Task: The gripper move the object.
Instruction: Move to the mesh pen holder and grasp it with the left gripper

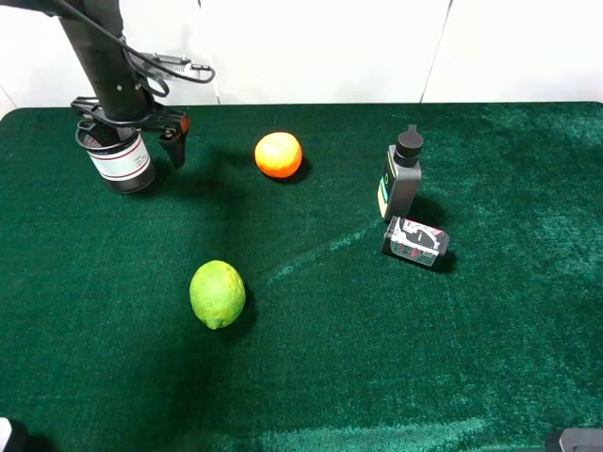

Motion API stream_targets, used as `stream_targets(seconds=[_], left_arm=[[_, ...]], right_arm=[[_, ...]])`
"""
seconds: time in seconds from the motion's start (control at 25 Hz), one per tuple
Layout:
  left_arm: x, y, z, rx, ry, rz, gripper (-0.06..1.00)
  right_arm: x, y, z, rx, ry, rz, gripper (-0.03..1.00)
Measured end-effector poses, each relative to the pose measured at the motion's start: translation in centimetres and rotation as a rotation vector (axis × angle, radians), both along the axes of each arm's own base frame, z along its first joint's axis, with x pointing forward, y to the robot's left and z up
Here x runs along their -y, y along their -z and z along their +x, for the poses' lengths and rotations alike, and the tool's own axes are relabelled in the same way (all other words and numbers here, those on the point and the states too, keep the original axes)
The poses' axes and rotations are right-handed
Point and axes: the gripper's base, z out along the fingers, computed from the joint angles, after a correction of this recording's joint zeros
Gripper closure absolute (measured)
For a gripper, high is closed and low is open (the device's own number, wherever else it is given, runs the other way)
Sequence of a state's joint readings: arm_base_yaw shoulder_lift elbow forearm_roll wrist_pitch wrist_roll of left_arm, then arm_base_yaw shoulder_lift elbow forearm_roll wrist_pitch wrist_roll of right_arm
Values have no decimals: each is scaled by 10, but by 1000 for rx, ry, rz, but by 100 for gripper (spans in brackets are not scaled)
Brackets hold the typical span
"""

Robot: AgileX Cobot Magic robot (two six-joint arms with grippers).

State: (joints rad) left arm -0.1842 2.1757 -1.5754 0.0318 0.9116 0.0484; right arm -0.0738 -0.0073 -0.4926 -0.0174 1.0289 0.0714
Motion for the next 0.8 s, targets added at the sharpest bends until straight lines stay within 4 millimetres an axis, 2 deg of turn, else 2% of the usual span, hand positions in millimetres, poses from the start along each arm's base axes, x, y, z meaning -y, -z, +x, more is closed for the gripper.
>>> stream_targets(seconds=[0.36,0.72,0.8], left_arm=[[0,10,1,-11,12,2,2],[0,10,2,-4,15,1,12],[0,10,2,-3,15,1,18]], right_arm=[[0,0,0,0,0,0,40],[0,0,0,0,0,0,40],[0,0,0,0,0,0,40]])
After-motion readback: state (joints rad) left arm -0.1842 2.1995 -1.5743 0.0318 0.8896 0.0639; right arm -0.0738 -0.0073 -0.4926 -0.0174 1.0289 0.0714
